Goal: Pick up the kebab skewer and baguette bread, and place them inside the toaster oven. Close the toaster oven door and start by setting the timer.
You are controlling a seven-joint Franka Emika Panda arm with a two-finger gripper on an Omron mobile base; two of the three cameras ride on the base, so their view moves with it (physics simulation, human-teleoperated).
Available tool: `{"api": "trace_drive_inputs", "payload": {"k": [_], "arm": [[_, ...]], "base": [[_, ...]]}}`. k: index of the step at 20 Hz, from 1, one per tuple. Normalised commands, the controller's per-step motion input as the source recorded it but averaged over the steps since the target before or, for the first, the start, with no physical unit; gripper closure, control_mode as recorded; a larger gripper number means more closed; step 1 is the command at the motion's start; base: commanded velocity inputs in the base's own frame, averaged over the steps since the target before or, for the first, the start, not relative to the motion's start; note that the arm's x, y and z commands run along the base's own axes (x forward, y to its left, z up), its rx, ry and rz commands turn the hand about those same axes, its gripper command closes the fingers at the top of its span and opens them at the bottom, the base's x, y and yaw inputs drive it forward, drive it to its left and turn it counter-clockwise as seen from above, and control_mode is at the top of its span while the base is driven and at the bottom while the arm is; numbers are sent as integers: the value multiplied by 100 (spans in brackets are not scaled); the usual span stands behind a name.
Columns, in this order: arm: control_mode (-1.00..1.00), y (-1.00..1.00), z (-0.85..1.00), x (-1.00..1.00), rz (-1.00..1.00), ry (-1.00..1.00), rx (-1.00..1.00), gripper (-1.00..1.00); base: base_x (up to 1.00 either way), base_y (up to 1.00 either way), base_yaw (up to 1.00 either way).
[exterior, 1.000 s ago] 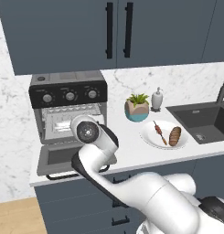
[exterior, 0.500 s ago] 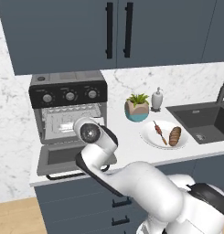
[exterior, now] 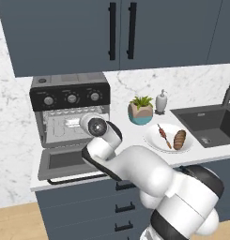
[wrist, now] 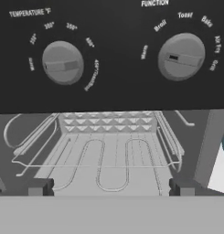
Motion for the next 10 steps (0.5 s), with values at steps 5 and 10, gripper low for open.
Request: {"api": "trace_drive_inputs", "payload": {"k": [5, 10], "arm": [[-100, 0, 0, 28, 0, 1, 0, -100], [-100, 0, -33, 6, 0, 0, 0, -100]], "base": [[0, 0, 0], [0, 0, 0]]}}
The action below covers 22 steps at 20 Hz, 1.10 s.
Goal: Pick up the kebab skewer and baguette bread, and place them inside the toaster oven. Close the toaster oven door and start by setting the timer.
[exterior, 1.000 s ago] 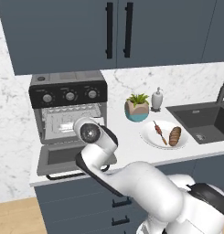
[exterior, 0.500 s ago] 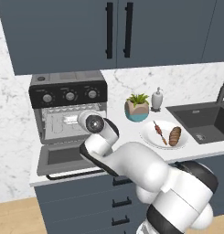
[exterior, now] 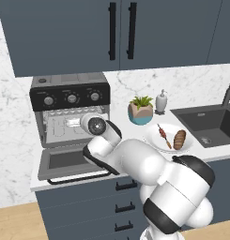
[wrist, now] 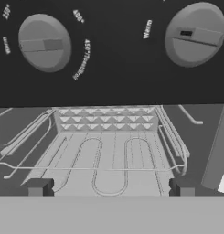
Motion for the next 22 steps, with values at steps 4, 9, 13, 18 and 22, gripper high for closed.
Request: {"api": "trace_drive_inputs", "payload": {"k": [4, 9, 13, 18, 22], "arm": [[-100, 0, -26, 12, 0, 0, 0, -100], [-100, 0, 0, 42, 0, 0, 0, -100], [-100, 0, -11, 24, 0, 0, 0, -100], [-100, 0, -27, 0, 0, 3, 0, -100], [-100, 3, -5, 9, 0, 1, 0, -100]], "base": [[0, 0, 0], [0, 0, 0], [0, 0, 0], [0, 0, 0], [0, 0, 0]]}}
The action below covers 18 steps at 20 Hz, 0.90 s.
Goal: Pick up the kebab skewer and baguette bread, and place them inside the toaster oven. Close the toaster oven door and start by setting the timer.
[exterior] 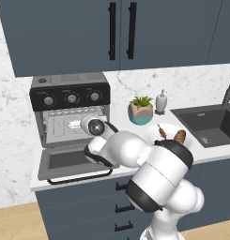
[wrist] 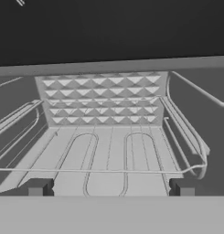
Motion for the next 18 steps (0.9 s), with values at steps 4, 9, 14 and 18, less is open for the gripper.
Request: {"api": "trace_drive_inputs", "payload": {"k": [4, 9, 14, 18], "arm": [[-100, 10, 0, 32, -1, 0, 0, -100], [-100, 9, -1, 36, 0, 0, 0, -100], [-100, 1, -29, 18, 0, 0, 0, -100], [-100, 0, -31, 3, 0, 0, 0, -100]], "base": [[0, 0, 0], [0, 0, 0], [0, 0, 0], [0, 0, 0]]}}
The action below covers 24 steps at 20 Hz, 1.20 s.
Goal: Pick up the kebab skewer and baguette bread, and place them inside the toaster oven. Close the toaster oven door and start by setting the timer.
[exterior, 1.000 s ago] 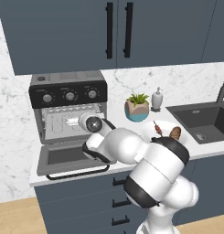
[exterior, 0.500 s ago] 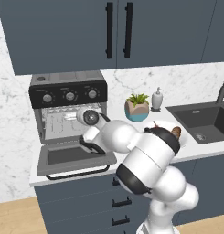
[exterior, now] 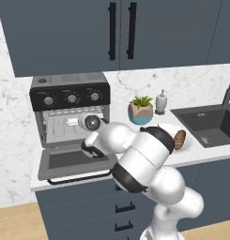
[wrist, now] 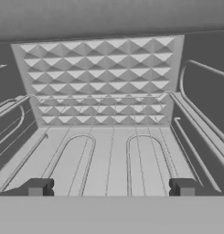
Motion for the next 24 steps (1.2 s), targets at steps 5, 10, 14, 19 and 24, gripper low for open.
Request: {"api": "trace_drive_inputs", "payload": {"k": [5, 10, 14, 19, 24], "arm": [[-100, 0, -1, 12, 0, 0, 0, -100], [-100, 0, 0, 8, 0, 0, 0, -100], [-100, 0, 0, 16, 0, 0, 0, -100], [-100, 0, 0, 19, 0, 0, 0, -100], [-100, 0, -16, 3, 0, 0, 0, -100]], "base": [[0, 0, 0], [0, 0, 0], [0, 0, 0], [0, 0, 0], [0, 0, 0]]}}
